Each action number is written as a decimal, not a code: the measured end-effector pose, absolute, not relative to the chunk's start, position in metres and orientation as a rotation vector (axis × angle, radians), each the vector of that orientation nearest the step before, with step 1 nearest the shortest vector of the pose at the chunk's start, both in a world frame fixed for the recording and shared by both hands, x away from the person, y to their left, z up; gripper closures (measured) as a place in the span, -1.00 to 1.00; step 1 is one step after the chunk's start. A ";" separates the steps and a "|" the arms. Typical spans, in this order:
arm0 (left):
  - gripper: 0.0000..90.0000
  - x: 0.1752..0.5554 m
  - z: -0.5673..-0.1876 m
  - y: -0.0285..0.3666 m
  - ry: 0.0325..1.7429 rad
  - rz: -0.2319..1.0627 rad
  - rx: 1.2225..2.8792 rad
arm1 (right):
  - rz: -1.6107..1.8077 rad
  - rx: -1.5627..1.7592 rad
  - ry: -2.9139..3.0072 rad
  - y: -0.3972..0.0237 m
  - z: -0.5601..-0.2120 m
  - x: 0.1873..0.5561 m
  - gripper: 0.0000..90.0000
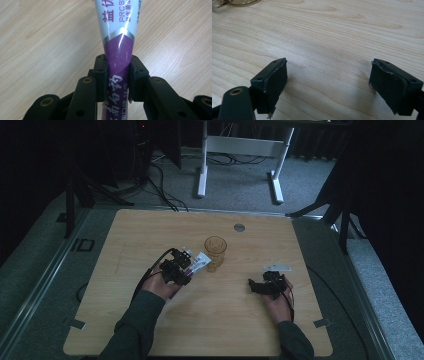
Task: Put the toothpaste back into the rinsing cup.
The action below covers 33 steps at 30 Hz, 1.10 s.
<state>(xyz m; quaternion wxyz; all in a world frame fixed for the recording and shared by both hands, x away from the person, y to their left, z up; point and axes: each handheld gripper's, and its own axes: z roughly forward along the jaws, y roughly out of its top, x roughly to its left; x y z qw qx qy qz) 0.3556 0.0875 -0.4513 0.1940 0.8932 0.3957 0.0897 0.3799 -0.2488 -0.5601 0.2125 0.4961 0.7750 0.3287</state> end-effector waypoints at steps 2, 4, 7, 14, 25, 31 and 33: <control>0.60 0.355 -0.450 0.089 1.107 0.254 2.493 | 0.913 1.378 2.152 -0.249 -0.560 0.380 -0.67; 0.60 0.355 -0.450 0.089 1.111 0.255 2.478 | 0.913 1.378 2.152 -0.249 -0.560 0.380 -0.67; 0.60 0.355 -0.449 0.091 1.117 0.266 2.455 | 0.912 1.376 2.152 -0.249 -0.560 0.380 -0.67; 0.60 0.355 -0.447 0.094 1.118 0.284 2.395 | 0.913 1.377 2.152 -0.249 -0.560 0.380 -0.67; 0.60 0.353 -0.441 0.097 1.104 0.345 2.291 | 0.912 1.376 2.152 -0.249 -0.560 0.380 -0.67; 0.60 0.353 -0.439 0.098 1.102 0.349 2.272 | 0.913 1.373 2.152 -0.249 -0.560 0.380 -0.67; 0.60 0.352 -0.438 0.099 1.101 0.360 2.252 | 0.913 1.374 2.152 -0.249 -0.560 0.380 -0.67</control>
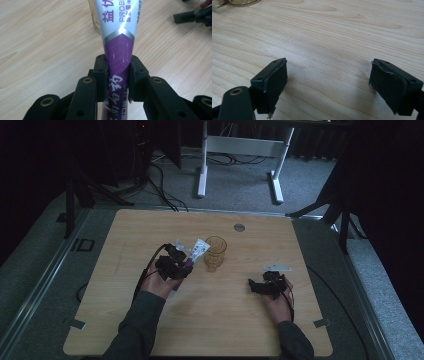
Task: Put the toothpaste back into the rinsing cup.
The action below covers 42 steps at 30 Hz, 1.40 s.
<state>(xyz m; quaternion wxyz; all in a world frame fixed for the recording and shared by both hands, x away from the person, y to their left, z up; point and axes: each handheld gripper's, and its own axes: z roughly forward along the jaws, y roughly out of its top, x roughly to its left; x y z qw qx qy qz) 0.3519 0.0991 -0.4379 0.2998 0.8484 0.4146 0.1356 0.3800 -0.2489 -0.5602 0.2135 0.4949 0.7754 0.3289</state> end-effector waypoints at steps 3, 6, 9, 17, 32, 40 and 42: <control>0.61 0.350 -0.435 0.100 1.096 0.393 2.228 | 0.913 1.376 2.151 -0.249 -0.560 0.380 -0.67; 0.61 0.349 -0.432 0.102 1.090 0.415 2.199 | 0.912 1.375 2.153 -0.249 -0.560 0.380 -0.67; 0.61 0.349 -0.430 0.103 1.094 0.419 2.177 | 0.912 1.377 2.154 -0.249 -0.560 0.380 -0.67; 0.62 0.348 -0.427 0.106 1.092 0.429 2.131 | 0.912 1.376 2.154 -0.249 -0.560 0.380 -0.67; 0.62 0.350 -0.423 0.109 1.090 0.428 2.045 | 0.912 1.375 2.153 -0.249 -0.560 0.380 -0.67; 0.62 0.353 -0.422 0.108 1.085 0.437 2.007 | 0.914 1.376 2.152 -0.249 -0.560 0.380 -0.67; 0.62 0.353 -0.422 0.108 1.085 0.441 2.005 | 0.913 1.376 2.152 -0.249 -0.560 0.380 -0.67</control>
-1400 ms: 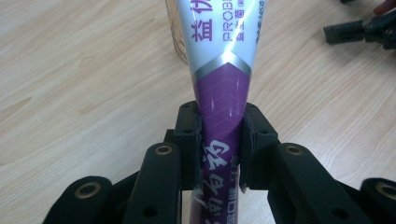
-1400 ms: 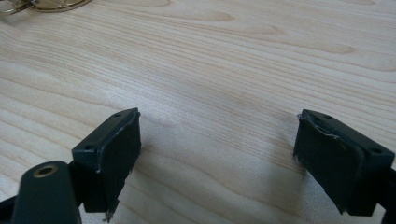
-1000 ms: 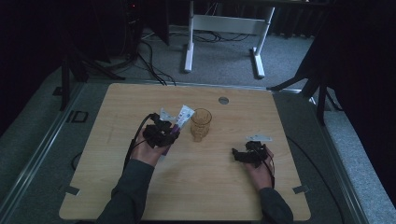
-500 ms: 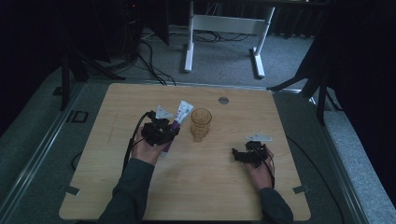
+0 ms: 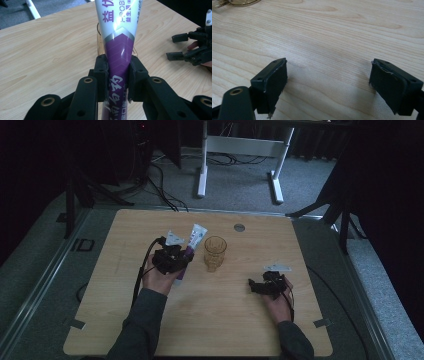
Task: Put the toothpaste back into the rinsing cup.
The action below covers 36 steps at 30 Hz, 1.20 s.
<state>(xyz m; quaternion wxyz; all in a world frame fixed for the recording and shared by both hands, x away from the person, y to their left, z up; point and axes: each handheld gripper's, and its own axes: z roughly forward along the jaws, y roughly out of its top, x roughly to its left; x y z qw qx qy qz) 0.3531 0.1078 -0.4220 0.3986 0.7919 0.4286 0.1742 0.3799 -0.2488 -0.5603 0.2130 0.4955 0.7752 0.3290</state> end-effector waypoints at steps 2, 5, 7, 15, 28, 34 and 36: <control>0.62 0.353 -0.422 0.107 1.082 0.458 2.001 | 0.913 1.375 2.152 -0.249 -0.560 0.380 -0.67; 0.62 0.354 -0.422 0.107 1.083 0.463 1.989 | 0.913 1.376 2.152 -0.249 -0.560 0.380 -0.67; 0.62 0.354 -0.422 0.107 1.083 0.475 1.978 | 0.913 1.375 2.152 -0.249 -0.560 0.380 -0.67; 0.61 0.357 -0.423 0.108 1.086 0.496 1.944 | 0.912 1.376 2.153 -0.249 -0.560 0.380 -0.67; 0.61 0.360 -0.424 0.107 1.066 0.493 1.929 | 0.913 1.375 2.153 -0.249 -0.560 0.380 -0.67; 0.61 0.362 -0.425 0.107 1.063 0.486 1.913 | 0.913 1.376 2.153 -0.249 -0.560 0.380 -0.67; 0.61 0.362 -0.424 0.106 1.058 0.490 1.910 | 0.913 1.376 2.152 -0.249 -0.560 0.380 -0.67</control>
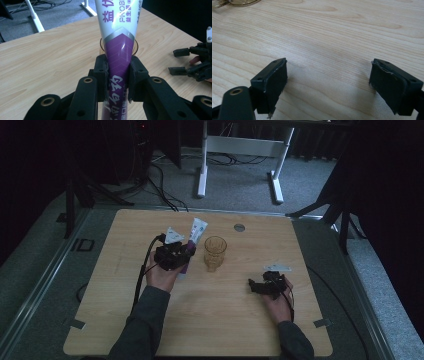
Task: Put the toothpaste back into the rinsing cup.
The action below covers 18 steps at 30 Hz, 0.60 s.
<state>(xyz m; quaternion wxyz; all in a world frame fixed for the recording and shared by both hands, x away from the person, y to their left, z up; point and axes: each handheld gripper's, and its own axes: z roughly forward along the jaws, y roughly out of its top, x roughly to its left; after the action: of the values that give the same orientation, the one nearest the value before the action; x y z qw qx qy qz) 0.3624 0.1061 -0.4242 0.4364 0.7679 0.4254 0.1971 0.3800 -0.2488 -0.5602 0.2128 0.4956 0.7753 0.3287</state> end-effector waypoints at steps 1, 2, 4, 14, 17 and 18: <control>0.61 0.362 -0.424 0.106 1.059 0.496 1.904 | 0.913 1.376 2.152 -0.249 -0.560 0.380 -0.67; 0.61 0.363 -0.424 0.106 1.059 0.496 1.894 | 0.912 1.377 2.153 -0.249 -0.560 0.380 -0.67; 0.61 0.363 -0.423 0.107 1.054 0.496 1.882 | 0.913 1.376 2.152 -0.249 -0.560 0.380 -0.67; 0.61 0.365 -0.419 0.107 1.043 0.494 1.852 | 0.912 1.376 2.152 -0.249 -0.560 0.380 -0.67; 0.61 0.366 -0.419 0.107 1.044 0.490 1.845 | 0.912 1.376 2.153 -0.249 -0.560 0.380 -0.67; 0.61 0.367 -0.418 0.107 1.045 0.488 1.843 | 0.912 1.377 2.153 -0.249 -0.560 0.380 -0.67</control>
<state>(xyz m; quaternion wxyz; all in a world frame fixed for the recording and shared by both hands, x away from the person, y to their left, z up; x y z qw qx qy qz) 0.3670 0.1072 -0.4182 0.4651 0.7505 0.4253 0.1988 0.3799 -0.2488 -0.5602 0.2126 0.4958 0.7752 0.3286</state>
